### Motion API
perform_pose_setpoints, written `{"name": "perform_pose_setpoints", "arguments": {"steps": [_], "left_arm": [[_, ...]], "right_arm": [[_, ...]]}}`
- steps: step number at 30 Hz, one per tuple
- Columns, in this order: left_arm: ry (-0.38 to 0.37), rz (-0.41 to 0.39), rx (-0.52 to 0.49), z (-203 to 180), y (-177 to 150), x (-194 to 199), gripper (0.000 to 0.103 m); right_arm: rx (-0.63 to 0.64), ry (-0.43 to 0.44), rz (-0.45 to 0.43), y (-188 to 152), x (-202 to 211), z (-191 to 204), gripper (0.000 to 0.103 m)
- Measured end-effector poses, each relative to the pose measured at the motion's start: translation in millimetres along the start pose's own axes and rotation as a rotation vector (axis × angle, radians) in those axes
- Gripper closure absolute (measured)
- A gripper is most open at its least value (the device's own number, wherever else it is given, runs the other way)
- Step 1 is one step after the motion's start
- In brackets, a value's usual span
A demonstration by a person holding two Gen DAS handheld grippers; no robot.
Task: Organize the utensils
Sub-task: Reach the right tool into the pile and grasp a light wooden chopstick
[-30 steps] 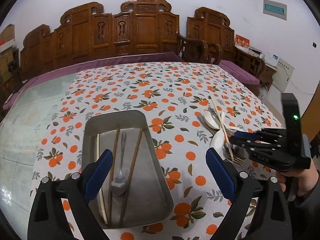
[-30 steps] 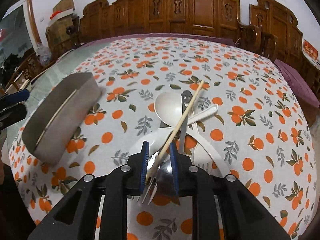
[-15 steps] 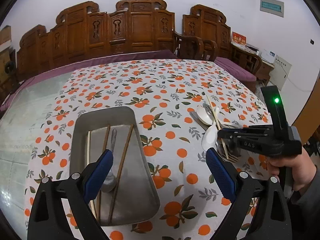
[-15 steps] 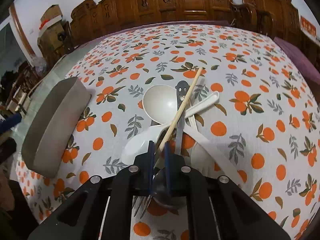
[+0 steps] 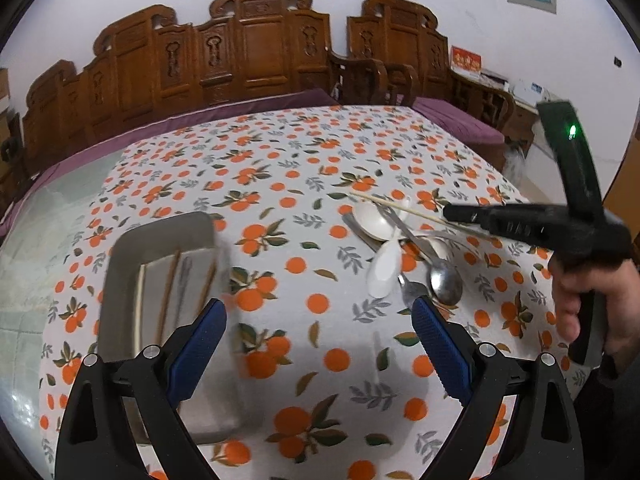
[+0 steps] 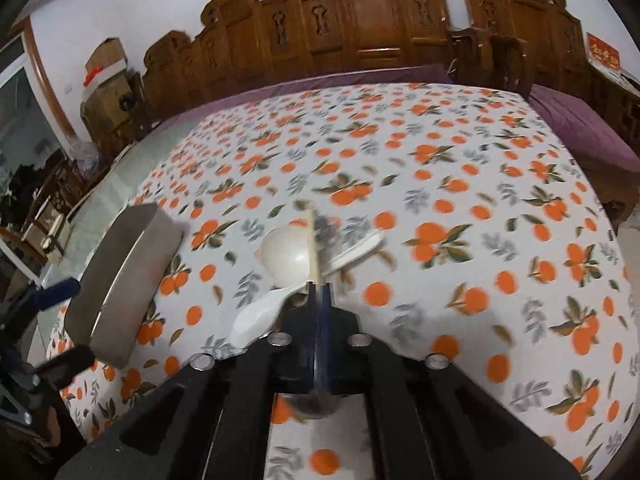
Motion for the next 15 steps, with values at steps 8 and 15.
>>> {"name": "perform_pose_setpoints", "arguments": {"steps": [8,15], "left_arm": [[-0.030,0.039,0.015,-21.4,14.3,-29.5,0.013],[-0.015,0.049,0.024,-18.9,14.6,-33.9,0.013]], "right_arm": [[-0.006,0.043,0.040,-7.5,-6.8,-22.2,0.102],[0.093,0.063,0.056,-8.8,-18.4,1.2,0.092]]}}
Point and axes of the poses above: each gripper's, at about its wrist camera, not at the fingertips, and x roughly against the way its jaws point, z to its left, y to its top, the point moved 6 cm from there along -x, roughly the way its jaws point, and after that the axes turned 8 degrees about z, right-handed, at the moved point
